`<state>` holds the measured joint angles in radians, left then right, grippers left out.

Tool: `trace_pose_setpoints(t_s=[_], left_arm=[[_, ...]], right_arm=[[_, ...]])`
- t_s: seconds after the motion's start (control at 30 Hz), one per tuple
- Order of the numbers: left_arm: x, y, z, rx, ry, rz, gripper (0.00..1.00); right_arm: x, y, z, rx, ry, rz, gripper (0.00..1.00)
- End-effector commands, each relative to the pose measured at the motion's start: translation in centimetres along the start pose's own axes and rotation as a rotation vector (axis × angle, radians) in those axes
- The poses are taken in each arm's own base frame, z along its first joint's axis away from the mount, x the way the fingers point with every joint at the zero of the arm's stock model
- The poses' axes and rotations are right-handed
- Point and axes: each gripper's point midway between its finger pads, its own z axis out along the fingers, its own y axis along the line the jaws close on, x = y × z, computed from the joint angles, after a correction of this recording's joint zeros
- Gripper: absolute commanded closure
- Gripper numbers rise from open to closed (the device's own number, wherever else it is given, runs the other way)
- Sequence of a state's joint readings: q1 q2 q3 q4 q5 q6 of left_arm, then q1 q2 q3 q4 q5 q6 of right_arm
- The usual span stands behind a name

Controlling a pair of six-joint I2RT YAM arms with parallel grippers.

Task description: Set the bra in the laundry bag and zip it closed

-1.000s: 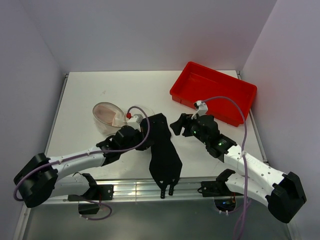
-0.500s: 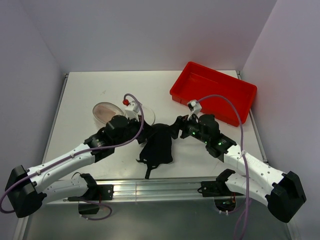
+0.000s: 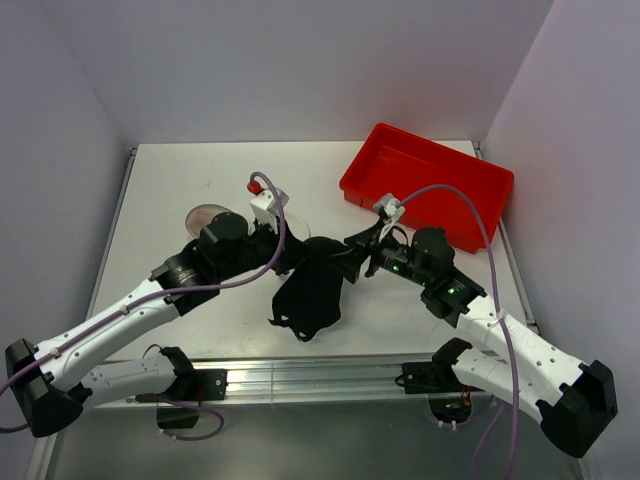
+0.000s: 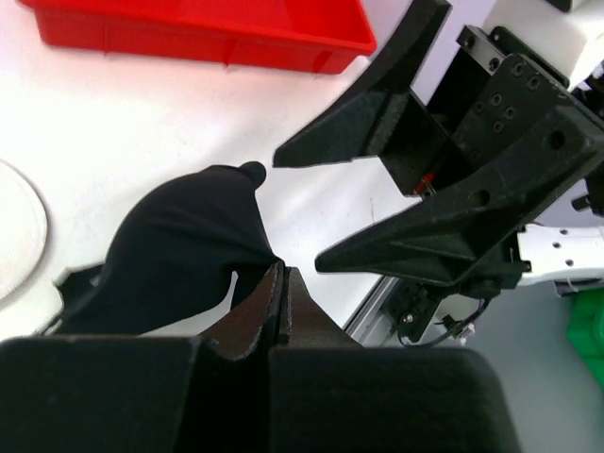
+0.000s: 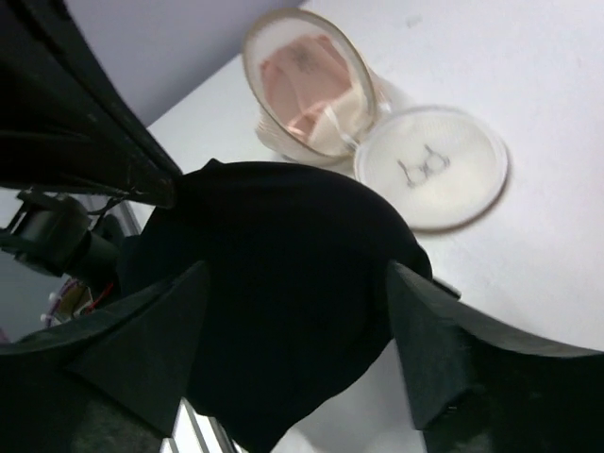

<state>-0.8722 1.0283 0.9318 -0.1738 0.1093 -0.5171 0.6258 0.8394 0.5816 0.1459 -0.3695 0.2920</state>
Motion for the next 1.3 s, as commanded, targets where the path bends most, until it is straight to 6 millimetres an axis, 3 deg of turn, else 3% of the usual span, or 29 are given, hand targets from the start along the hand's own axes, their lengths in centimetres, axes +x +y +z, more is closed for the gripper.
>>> trace_pose_setpoints(t_s=[0.0, 0.1, 0.13, 0.33, 0.5, 0.7, 0.9, 1.1, 1.27], left_arm=[[-2.8, -2.6, -2.1, 0.080, -0.025, 0.116, 1.00], [-3.7, -3.6, -3.3, 0.110, -0.027, 0.151, 1.00], [-3.9, -4.0, -3.7, 0.127, -0.033, 0.161, 1.00], [-5.3, -5.9, -5.8, 0.202, -0.089, 0.199, 1.00], [-6.0, -6.3, -6.6, 0.215, -0.117, 0.214, 1.00], [-6.8, -6.3, -6.9, 0.201, -0.159, 0.207, 1.00], [-7.1, -5.9, -6.6, 0.193, -0.211, 0.169, 1.00], [-7.7, -6.2, -6.8, 0.223, -0.290, 0.114, 1.00], [-7.9, -6.3, -6.8, 0.228, -0.305, 0.082, 1.00]], right_arm=[[-4.7, 2.9, -0.4, -0.118, -0.107, -0.165, 0.14], [-5.5, 2.7, 0.3, -0.135, -0.111, -0.226, 0.02], [-6.0, 3.8, 0.3, -0.201, -0.103, -0.267, 0.00], [-7.0, 5.3, 0.9, -0.331, -0.008, -0.307, 0.00], [-5.2, 8.0, 0.4, -0.566, 0.091, -0.303, 0.00], [-3.1, 9.6, 0.0, -0.667, 0.127, -0.191, 0.00], [-1.3, 10.0, 0.1, -0.621, 0.127, -0.095, 0.00], [-0.2, 8.1, 0.9, -0.459, 0.085, -0.076, 0.00], [0.2, 8.6, 0.5, -0.488, 0.074, -0.062, 0.00]])
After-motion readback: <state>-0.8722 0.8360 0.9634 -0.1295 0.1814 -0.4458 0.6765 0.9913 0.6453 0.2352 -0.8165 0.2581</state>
